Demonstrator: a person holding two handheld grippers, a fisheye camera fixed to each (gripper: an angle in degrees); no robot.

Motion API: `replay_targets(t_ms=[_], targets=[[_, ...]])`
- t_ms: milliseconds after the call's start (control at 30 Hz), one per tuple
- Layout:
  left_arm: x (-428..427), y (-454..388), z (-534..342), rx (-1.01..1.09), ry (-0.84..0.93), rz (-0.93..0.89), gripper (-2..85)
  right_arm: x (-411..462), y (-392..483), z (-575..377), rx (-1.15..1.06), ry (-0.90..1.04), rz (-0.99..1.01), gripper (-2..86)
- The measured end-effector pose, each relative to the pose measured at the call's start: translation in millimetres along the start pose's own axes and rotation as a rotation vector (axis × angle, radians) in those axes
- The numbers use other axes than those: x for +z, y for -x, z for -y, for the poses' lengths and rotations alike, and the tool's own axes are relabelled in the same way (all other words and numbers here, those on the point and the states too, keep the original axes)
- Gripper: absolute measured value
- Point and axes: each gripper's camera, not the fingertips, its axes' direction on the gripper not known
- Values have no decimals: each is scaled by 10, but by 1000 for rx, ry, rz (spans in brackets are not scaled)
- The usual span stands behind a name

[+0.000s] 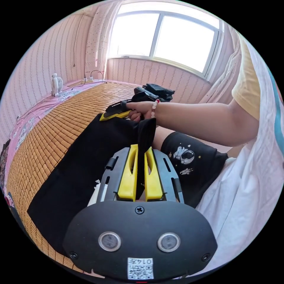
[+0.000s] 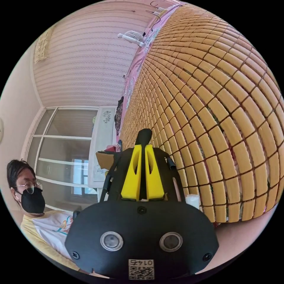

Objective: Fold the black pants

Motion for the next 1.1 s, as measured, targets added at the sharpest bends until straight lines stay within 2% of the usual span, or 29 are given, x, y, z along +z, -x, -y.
replay_targets(t_ms=[167, 300, 433, 533, 600, 700, 800, 900, 1033, 1100], targets=[[-182, 148, 211, -39, -199, -110, 22, -864, 571, -124, -138, -162, -69, 8], [-456, 443, 66, -137, -289, -134, 23, -767, 1114, -195, -285, -153, -150, 11], [-751, 797, -291, -288, -311, -89, 27, 129, 1769, -301, -497, -14, -231, 21], [-1015, 1101, -682, -509, -270, 30, 61, 969, 2025, -447, -579, 123, -163, 47], [-1159, 1376, -1064, -742, -217, 108, 103, 1396, 2085, -551, -650, 205, -164, 67], [-1251, 1626, -1435, -906, -171, 186, 111, 1766, 2067, -737, -728, 257, -315, 80], [-1255, 1824, -1510, -937, -130, 234, 110, 1689, 2031, -962, -779, 256, -402, 79], [-1192, 2027, -1388, -916, -113, 242, 106, 1540, 1964, -1255, -815, 342, -485, 64], [-1011, 2124, -1099, -819, -89, 176, 87, 1583, 1906, -1848, -856, 615, -484, 50], [-750, 2119, -974, -749, -9, 163, 81, 1724, 1841, -2100, -867, 747, -515, 49]])
